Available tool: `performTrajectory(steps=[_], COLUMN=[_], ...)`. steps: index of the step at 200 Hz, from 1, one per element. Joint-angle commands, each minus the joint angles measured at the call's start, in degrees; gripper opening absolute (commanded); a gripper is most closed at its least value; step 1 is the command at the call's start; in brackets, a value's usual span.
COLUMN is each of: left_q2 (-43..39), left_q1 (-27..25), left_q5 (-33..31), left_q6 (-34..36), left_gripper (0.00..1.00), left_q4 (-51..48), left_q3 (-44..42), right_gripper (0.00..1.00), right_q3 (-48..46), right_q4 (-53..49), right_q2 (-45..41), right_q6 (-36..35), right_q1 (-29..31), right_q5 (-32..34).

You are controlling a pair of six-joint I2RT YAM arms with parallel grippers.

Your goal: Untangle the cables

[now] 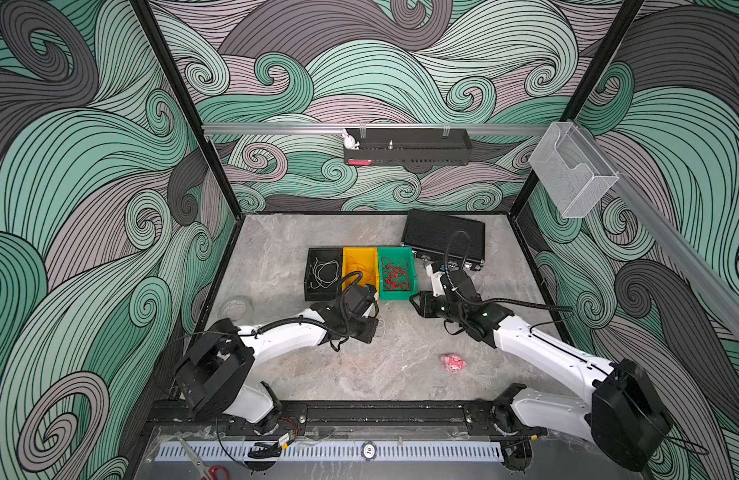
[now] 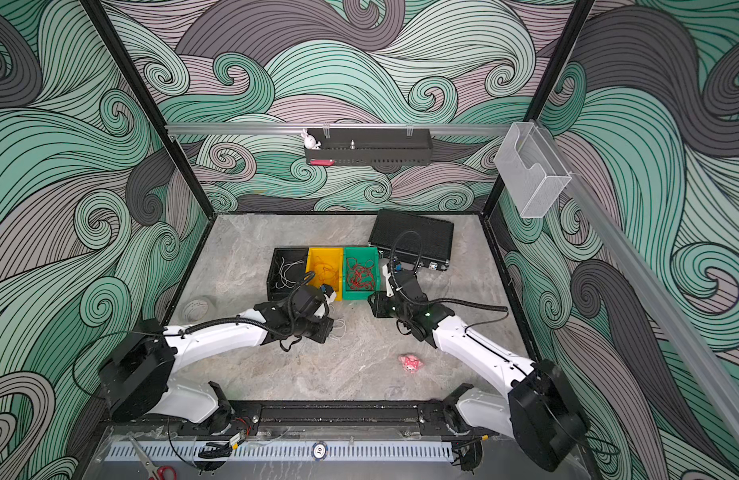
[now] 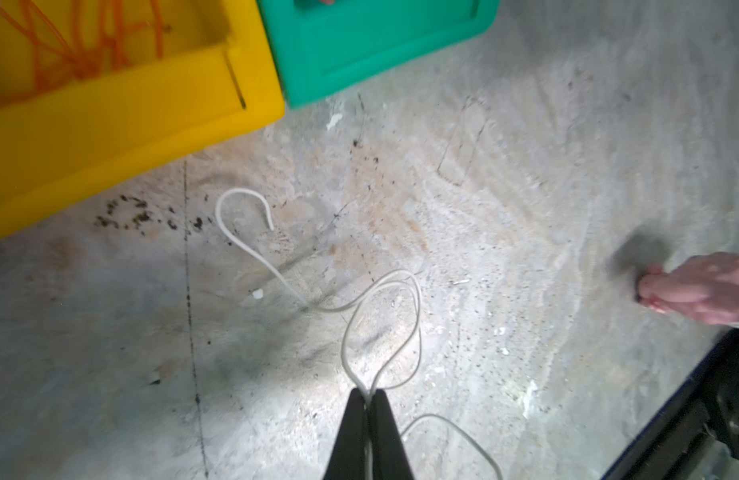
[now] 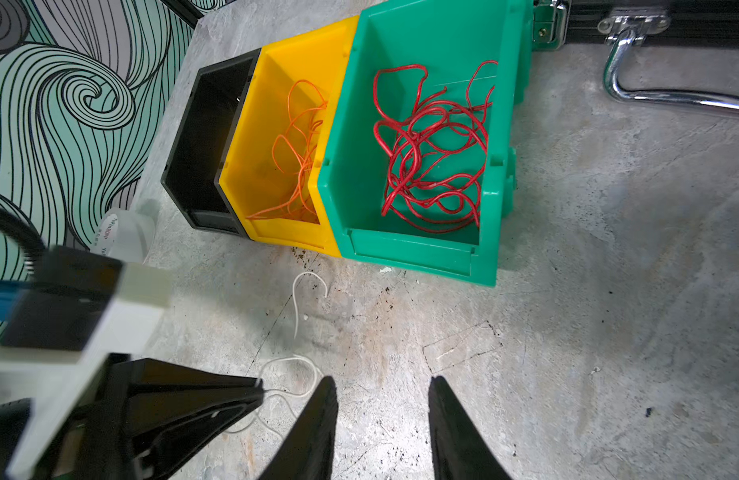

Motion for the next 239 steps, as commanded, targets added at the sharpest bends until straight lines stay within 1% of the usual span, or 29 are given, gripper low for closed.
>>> performTrajectory(steps=[1,17,44,71,103,122,162,175,197,206,222,239], left_q2=[-5.05,-8.23,-11.75,-14.03,-14.53,-12.17,-5.78,-3.55,0.35,3.90,8.57,14.00], left_q1=[-0.27,-0.25,1.03,7.84,18.00,21.72,24.85,25.29,25.33,25.42,25.69,26.21], left_q5=[-2.44,-5.80,-13.48,-14.74,-11.46,-9.32,-8.37,-8.53,-10.86,-11.91,-12.84,-13.12], left_q6=[1.88,2.22,5.58,7.94,11.02,12.29,14.60,15.08,16.53,17.23,17.81,17.74], left_gripper=[0.00,0.00,0.00,0.00,0.00,0.00,0.00,0.00,0.00,0.00,0.00,0.00], left_q4=[-5.86,-9.77,-15.08,-20.30,-21.43,-21.44,-18.92,-17.46,-16.18,-16.44,-17.74,-21.67], left_q3=[3.62,5.29,7.57,10.28,11.87,13.34,15.74,16.27,18.32,19.79,23.26,27.99], right_gripper=[0.38,0.38,0.38,0.38,0.38,0.38,0.38,0.38,0.38,0.38,0.38,0.38], right_q3=[-0.20,-0.13,-0.30,-0.88,-1.65,-1.63,-2.15,-2.24,-2.55,-2.59,-2.77,-2.85], right_q4=[1.07,1.16,1.47,1.54,2.07,2.20,2.57,2.43,2.59,2.68,2.90,2.79], right_q2=[-0.16,-0.33,-0.32,-0.64,-1.04,-0.77,-0.69,-0.67,-0.77,-0.91,-0.96,-1.10], right_q6=[-0.15,-0.09,0.02,0.24,0.39,0.41,0.49,0.46,0.45,0.52,0.66,0.70], right_q1=[-0.39,-0.53,-0.56,-0.67,-0.93,-1.13,-1.46,-1.69,-2.14,-2.25,-2.40,-2.66], right_q5=[0.72,0.66,0.57,0.48,0.65,0.47,0.47,0.34,0.33,0.33,0.23,0.03])
